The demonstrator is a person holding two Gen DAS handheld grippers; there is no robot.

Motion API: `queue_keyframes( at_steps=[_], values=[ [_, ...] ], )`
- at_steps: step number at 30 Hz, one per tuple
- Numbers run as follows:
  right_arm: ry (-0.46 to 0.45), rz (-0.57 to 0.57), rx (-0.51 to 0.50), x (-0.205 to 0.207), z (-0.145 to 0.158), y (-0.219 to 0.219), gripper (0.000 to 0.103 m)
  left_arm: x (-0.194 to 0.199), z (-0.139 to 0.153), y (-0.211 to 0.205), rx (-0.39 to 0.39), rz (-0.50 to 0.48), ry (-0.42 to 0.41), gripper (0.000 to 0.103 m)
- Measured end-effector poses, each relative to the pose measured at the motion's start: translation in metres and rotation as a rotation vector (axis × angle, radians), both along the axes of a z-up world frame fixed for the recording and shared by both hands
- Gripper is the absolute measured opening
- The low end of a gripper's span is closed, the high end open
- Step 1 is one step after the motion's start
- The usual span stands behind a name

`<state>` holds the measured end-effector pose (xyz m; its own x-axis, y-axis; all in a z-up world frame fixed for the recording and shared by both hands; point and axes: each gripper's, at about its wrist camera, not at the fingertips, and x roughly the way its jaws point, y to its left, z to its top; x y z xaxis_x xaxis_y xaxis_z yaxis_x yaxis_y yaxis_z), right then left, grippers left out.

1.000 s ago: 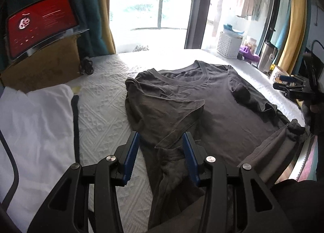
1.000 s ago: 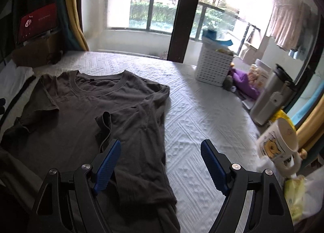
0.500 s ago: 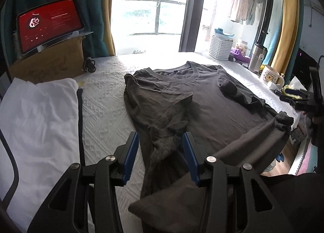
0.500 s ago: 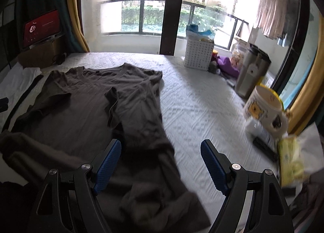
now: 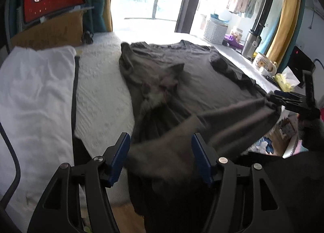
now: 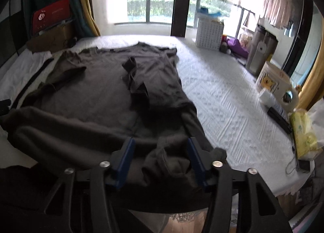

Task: Fold small clothes

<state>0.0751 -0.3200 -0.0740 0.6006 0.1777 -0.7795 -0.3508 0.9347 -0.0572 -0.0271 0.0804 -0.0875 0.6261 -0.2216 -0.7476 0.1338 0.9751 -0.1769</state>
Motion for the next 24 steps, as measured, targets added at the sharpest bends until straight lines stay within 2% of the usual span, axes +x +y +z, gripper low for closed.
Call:
queue_keyframes(
  at_steps=[3, 4, 5, 6, 8, 12, 16, 17, 21, 24],
  values=[
    [0.038, -0.021, -0.029, 0.001, -0.015, -0.006, 0.051, -0.005, -0.009, 0.007, 0.000, 0.039, 0.039, 0.064],
    [0.047, -0.022, -0.022, 0.000, -0.018, -0.009, 0.048, -0.006, -0.012, 0.012, -0.010, 0.059, 0.051, 0.064],
    [0.051, -0.024, -0.015, 0.000, -0.020, -0.012, 0.045, -0.006, -0.014, 0.015, -0.020, 0.072, 0.059, 0.070],
    [0.055, -0.027, -0.014, -0.001, -0.022, -0.014, 0.038, -0.007, -0.015, 0.019, -0.035, 0.086, 0.067, 0.075],
    [0.057, -0.030, -0.013, -0.001, -0.024, -0.019, 0.033, -0.009, -0.014, 0.022, -0.059, 0.098, 0.076, 0.076],
    [0.053, -0.015, -0.004, -0.004, -0.022, -0.023, 0.021, -0.009, -0.015, 0.019, -0.110, 0.076, 0.111, 0.076],
    [0.045, -0.008, 0.006, -0.005, -0.020, -0.022, 0.017, -0.003, -0.025, 0.005, -0.119, 0.051, 0.129, 0.075],
    [0.040, -0.008, 0.016, -0.005, -0.018, -0.023, 0.017, -0.002, -0.026, 0.004, -0.126, 0.052, 0.123, 0.074],
    [0.008, -0.002, 0.055, -0.009, -0.006, -0.025, 0.015, 0.002, -0.022, 0.002, -0.110, 0.063, 0.074, 0.044],
    [-0.013, 0.002, 0.085, -0.011, 0.004, -0.028, 0.015, 0.001, -0.013, 0.001, -0.108, 0.045, 0.029, 0.027]
  ],
)
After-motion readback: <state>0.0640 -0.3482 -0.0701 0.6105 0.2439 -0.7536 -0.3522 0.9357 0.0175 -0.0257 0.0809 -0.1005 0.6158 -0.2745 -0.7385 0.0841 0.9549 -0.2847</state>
